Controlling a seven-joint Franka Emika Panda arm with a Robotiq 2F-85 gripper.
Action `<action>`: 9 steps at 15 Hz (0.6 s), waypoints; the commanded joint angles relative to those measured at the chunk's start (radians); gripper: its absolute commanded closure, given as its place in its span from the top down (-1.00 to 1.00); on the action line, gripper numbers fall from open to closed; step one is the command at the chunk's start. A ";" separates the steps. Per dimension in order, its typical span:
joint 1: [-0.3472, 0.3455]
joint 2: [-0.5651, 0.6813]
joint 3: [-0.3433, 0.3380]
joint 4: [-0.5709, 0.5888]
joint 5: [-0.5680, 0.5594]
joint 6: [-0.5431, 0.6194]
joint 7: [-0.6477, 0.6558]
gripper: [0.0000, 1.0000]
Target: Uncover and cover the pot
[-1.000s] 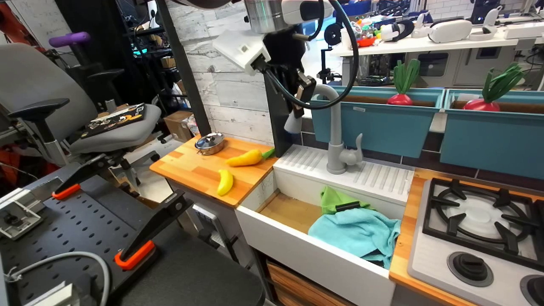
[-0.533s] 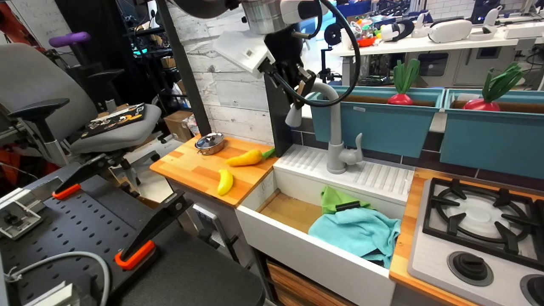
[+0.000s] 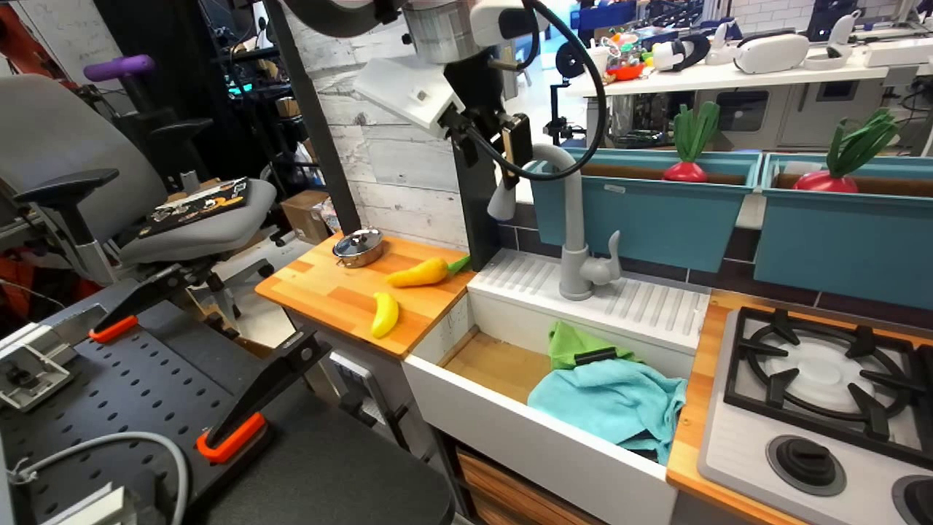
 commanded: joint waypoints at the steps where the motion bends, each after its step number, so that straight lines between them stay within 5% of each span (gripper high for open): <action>1: -0.013 -0.036 0.056 -0.038 0.008 0.058 -0.029 1.00; 9: -0.018 -0.143 0.059 -0.282 -0.059 0.230 -0.030 1.00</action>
